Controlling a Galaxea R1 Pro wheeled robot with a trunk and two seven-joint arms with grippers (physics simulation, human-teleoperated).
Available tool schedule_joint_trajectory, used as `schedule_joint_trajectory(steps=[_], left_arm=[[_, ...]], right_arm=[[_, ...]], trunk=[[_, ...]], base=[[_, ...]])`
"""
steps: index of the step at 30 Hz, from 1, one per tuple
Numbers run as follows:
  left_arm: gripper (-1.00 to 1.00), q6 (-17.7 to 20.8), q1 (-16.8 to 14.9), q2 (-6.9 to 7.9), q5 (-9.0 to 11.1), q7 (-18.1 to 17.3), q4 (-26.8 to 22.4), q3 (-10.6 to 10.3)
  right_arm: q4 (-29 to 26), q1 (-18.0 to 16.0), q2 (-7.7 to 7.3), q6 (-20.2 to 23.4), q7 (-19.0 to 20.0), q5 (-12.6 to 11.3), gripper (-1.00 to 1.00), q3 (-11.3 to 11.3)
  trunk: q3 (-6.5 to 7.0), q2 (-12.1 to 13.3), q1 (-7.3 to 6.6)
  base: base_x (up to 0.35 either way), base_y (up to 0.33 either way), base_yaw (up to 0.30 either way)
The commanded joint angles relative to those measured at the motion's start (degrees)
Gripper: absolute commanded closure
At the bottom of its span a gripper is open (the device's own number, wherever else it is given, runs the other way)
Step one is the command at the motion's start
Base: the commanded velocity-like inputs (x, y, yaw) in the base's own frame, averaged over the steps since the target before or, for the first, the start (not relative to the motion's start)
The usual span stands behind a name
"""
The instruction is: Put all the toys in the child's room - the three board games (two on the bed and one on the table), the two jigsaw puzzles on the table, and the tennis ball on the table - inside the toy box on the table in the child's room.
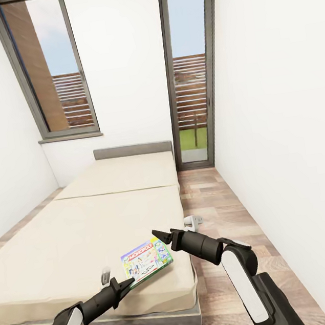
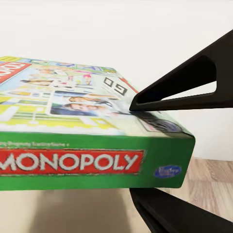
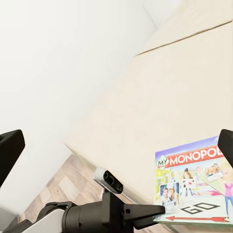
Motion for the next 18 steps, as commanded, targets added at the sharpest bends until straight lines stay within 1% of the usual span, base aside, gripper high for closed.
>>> schedule_joint_trajectory(steps=[1,3,5,7,9,11,13,17,18], left_arm=[[1.00,0.28,-0.03,0.00,0.03,-0.18,0.03,0.10],[1.00,0.28,-0.03,0.00,0.03,-0.33,0.03,0.10],[1.00,1.12,-0.71,0.11,0.93,-1.04,-0.64,0.62],[1.00,2.13,-1.37,0.11,0.93,-1.73,-1.33,0.62],[1.00,2.24,-2.03,0.12,1.04,-2.42,-1.99,0.69],[1.00,2.34,-2.70,0.68,2.22,-3.10,-2.67,1.51],[1.00,2.62,-3.38,0.90,3.49,-3.79,-3.36,2.26],[1.00,2.84,-4.72,1.03,5.84,-5.15,-4.71,2.45],[1.00,2.87,-5.05,1.04,5.91,-5.17,-5.05,2.46]], right_arm=[[-0.03,-0.04,0.03,0.30,0.14,0.02,-1.00,-0.07],[-0.03,-0.04,0.03,0.29,0.14,0.03,-1.00,-0.07],[0.10,0.62,0.03,-0.36,0.79,-0.55,-1.00,-0.72],[0.10,1.26,0.03,-0.41,1.43,-0.55,-1.00,-0.96],[0.12,1.90,0.03,-0.44,1.52,-0.42,-1.00,-0.66],[0.14,1.24,0.03,-1.09,1.21,-0.26,-1.00,-0.26],[0.15,0.59,0.03,-1.73,1.15,-0.24,-1.00,-0.15],[0.16,-0.28,0.03,-2.30,1.11,-0.22,-1.00,-0.08],[0.15,-0.29,0.03,-2.32,1.11,-0.17,-1.00,-0.06]], trunk=[[0.12,0.39,-0.24],[0.48,1.19,-0.67],[0.48,1.18,-0.67],[0.48,1.18,-0.67],[0.48,1.18,-0.67],[0.48,1.18,-0.67],[0.48,1.18,-0.67],[0.48,1.18,-0.67],[0.48,1.18,-0.67]], base=[[0.000,0.000,0.000],[0.000,0.000,0.000],[0.000,0.000,0.000],[0.000,0.000,0.000],[0.000,0.000,0.000],[0.000,0.000,0.000],[0.000,0.000,0.000],[0.000,0.000,0.000],[0.000,0.000,0.000]])
